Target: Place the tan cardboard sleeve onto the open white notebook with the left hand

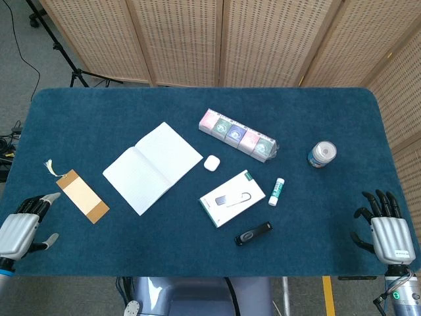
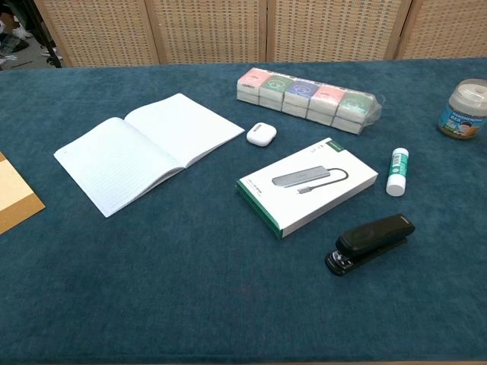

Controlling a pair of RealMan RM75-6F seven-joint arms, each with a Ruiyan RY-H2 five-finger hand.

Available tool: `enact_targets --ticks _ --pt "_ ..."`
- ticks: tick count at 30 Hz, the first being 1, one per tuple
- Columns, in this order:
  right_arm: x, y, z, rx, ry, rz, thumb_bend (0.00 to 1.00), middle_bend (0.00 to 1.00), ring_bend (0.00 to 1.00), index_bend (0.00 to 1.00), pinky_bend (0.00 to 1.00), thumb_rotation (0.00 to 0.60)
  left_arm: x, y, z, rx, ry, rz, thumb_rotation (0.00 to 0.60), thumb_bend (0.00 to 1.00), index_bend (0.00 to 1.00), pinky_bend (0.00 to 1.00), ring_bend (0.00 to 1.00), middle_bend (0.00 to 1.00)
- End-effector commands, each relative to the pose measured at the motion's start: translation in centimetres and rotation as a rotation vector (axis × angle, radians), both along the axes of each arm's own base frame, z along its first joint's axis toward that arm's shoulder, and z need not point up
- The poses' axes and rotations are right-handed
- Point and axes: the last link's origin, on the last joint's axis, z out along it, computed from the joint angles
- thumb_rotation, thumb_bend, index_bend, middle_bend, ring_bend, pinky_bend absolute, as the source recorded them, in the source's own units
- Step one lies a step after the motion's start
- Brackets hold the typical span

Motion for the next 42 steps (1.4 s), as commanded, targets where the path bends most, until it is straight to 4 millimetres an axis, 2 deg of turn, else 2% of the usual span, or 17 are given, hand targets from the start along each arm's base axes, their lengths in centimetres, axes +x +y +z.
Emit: enact_targets --ticks 1,11,23,27,32,42 --pt "-0.1 0.0 -0.1 0.004 0.0 -0.003 0.26 0.15 0.0 0.45 0.0 0.6 -0.1 0.0 0.0 -0.003 0.006 0.003 0.6 0.26 0.11 0.14 0.13 0.2" --pt "0.7 0.3 0.2 -0.001 -0.022 0.025 0.26 0.15 0.0 0.45 0.0 0.6 0.6 -0.3 0.6 0.019 0.002 -0.018 0.6 0.26 0.11 0.14 0.13 0.2" --pt "0.7 0.2 0.2 -0.011 -0.034 0.041 0.26 0.15 0.0 0.44 0.0 0.6 0.4 -0.3 0.7 -0.032 0.004 0.016 0.6 0.27 0.11 0.14 0.12 0.2" --pt "0.7 0.1 0.2 -0.019 -0.036 0.049 0.26 0.15 0.0 0.45 0.0 0.6 0.4 0.7 0.8 -0.044 0.004 0.015 0.6 0.28 0.11 0.14 0.12 0.2" --pt "0.6 0.1 0.1 -0.018 -0.033 0.047 0.26 0.16 0.0 0.44 0.0 0.6 0.5 1.5 0.6 -0.09 0.01 0.011 0.6 0.35 0.15 0.15 0.14 0.23" --pt "0.5 0.1 0.0 -0.022 -0.034 0.047 0.26 0.16 0.0 0.45 0.0 0.6 -0.5 2.9 0.7 -0.163 0.076 0.017 0.6 0.32 0.16 0.15 0.14 0.23"
